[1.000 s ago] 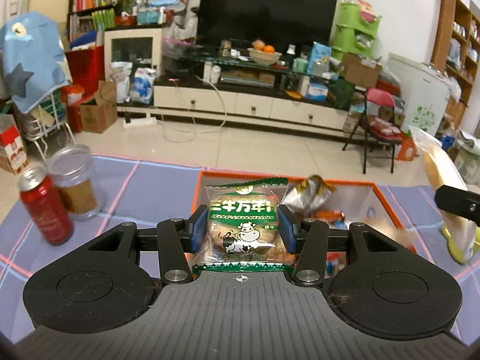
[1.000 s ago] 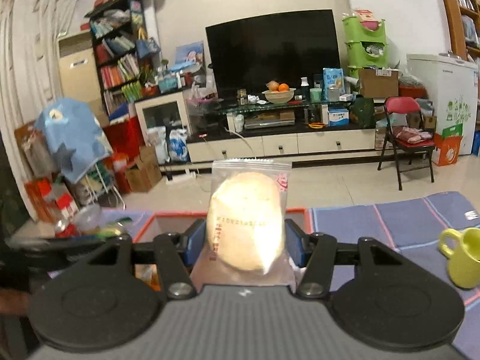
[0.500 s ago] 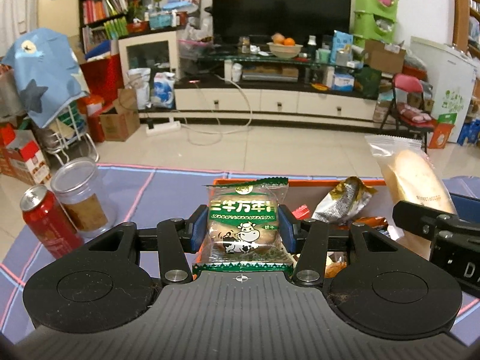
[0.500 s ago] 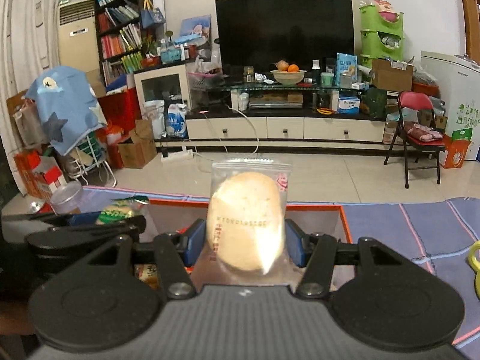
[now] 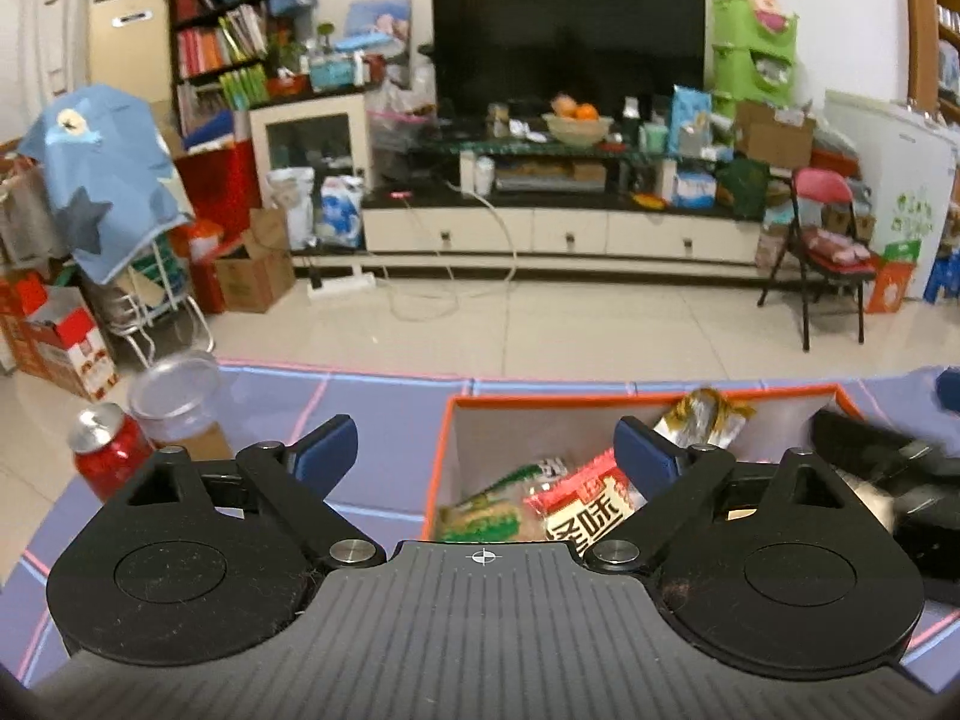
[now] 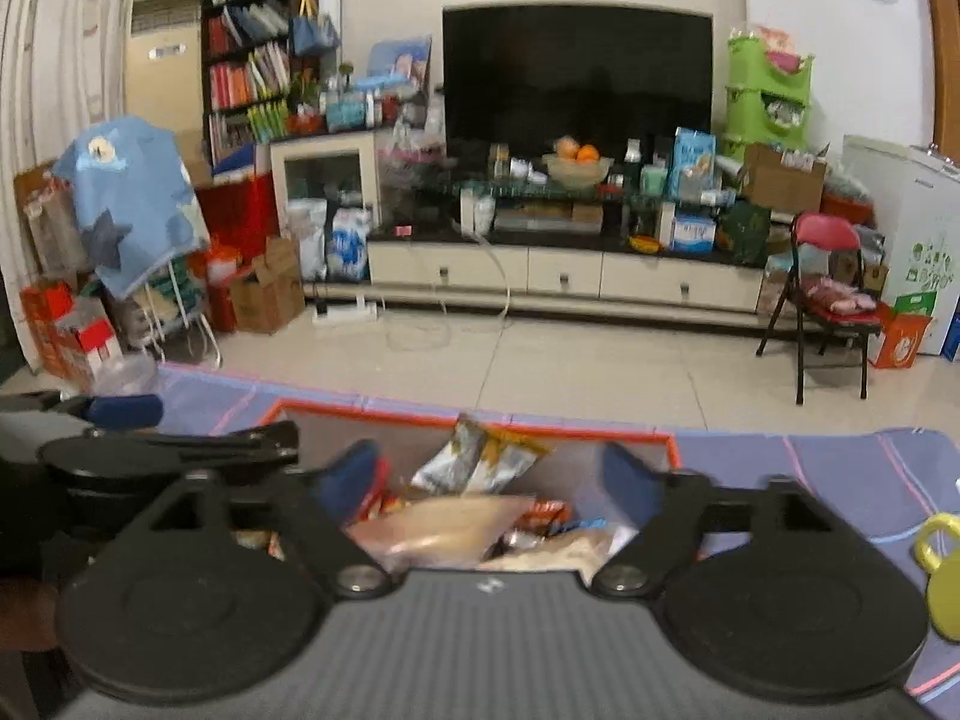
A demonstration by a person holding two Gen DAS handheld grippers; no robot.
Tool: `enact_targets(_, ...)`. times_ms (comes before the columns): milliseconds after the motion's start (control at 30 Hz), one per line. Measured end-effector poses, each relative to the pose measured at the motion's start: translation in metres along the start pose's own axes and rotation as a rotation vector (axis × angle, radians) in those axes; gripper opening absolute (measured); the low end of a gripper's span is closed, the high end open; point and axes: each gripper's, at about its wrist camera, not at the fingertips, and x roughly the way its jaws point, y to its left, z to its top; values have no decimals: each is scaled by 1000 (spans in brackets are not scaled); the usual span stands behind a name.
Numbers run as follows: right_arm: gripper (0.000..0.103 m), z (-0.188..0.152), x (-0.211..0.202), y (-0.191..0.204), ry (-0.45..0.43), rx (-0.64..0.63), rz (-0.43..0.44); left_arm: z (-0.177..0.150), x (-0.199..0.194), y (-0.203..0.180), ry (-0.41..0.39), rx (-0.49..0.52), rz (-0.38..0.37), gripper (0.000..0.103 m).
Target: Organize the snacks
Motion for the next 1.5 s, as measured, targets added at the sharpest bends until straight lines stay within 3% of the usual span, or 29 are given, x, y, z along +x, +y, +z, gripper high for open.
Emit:
enact_targets(167, 92, 19, -62, -13, -117, 14, -29, 5, -50, 6, -48, 12, 0, 95)
enact_targets(300, 93, 12, -108, -23, -102, 35, -88, -17, -94, 19, -50, -30, -23, 95)
enact_targets(400, 93, -25, -121, -25, -32, 12, -176, -47, -117, 37, -26, -95, -21, 95)
enact_targets(500, 93, -71, -121, -28, 102, 31, -233, -76, -131, 52, -2, -159, 61, 95)
enact_targets(600, 93, -92, -106, -28, 289, 73, -158, -83, -137, 49, 26, -139, 63, 95)
enact_targets(700, 93, -91, -96, -25, 386, 86, -118, -82, -146, 31, 2, -64, 76, 95)
enact_targets(833, 93, -86, -95, -17, 334, 73, -130, -77, -145, 5, -7, 41, 104, 95)
enact_targets(1033, 93, -80, -74, -11, 401, -11, -244, -75, -138, -16, 20, 58, 51, 95)
enact_targets(1133, 93, -79, -77, -8, 384, -41, -273, -73, -141, -21, 21, 68, 62, 95)
enact_targets(1500, 93, -69, -91, -3, 326, -1, -239, -72, -139, -15, 87, 33, 61, 95)
